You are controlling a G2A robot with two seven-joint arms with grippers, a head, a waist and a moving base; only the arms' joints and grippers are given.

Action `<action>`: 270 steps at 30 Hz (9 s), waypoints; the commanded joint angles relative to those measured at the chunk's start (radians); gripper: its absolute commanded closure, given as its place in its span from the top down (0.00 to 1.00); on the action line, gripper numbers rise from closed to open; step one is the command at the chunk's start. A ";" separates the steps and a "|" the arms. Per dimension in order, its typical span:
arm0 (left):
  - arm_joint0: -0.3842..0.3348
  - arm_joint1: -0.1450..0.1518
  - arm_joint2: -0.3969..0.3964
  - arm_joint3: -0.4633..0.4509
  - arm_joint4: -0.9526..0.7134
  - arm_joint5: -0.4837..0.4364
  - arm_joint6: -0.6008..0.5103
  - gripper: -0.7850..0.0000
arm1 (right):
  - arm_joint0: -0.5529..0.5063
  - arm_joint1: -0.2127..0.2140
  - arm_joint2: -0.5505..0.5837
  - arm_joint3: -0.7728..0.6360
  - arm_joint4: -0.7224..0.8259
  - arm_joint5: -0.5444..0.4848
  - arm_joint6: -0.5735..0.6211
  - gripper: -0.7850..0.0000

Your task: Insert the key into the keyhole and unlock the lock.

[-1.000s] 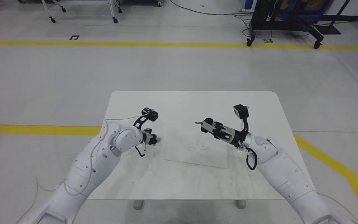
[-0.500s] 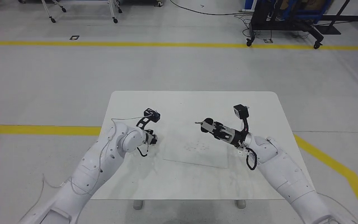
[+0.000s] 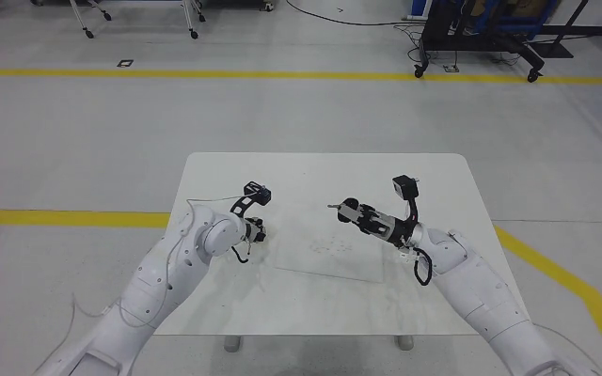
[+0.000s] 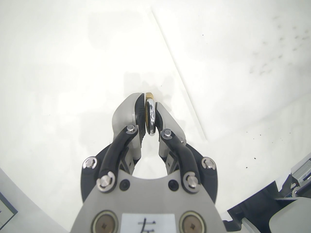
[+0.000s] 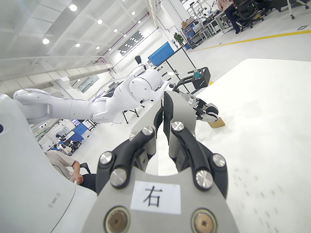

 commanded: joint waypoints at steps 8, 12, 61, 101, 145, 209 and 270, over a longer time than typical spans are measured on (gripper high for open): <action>0.007 -0.002 -0.009 -0.004 0.006 -0.011 -0.015 0.34 | 0.000 0.000 0.000 0.000 0.000 0.000 0.000 0.00; 0.009 -0.003 -0.012 -0.005 0.007 -0.014 -0.017 0.21 | 0.000 0.000 0.000 0.000 0.000 0.000 0.000 0.00; 0.072 0.002 -0.117 -0.064 -0.069 -0.123 0.059 0.00 | 0.000 0.000 0.000 0.000 0.000 0.000 0.000 0.00; -0.198 -0.119 -0.010 0.551 -1.526 -0.414 -0.308 0.00 | 0.159 -0.127 -0.186 0.171 0.250 0.000 -0.043 0.00; -0.276 -0.167 0.003 0.612 -1.687 0.181 -0.131 0.00 | -0.063 -0.087 0.039 -0.016 0.428 0.261 0.018 0.00; -0.276 -0.264 0.028 0.589 -1.394 0.269 0.390 0.00 | -0.040 -0.222 -0.061 -0.056 0.567 0.846 -0.337 0.00; -0.166 -0.264 -0.117 0.459 -1.281 0.083 0.478 0.00 | -0.158 -0.327 -0.102 -0.135 0.080 0.608 -1.004 0.00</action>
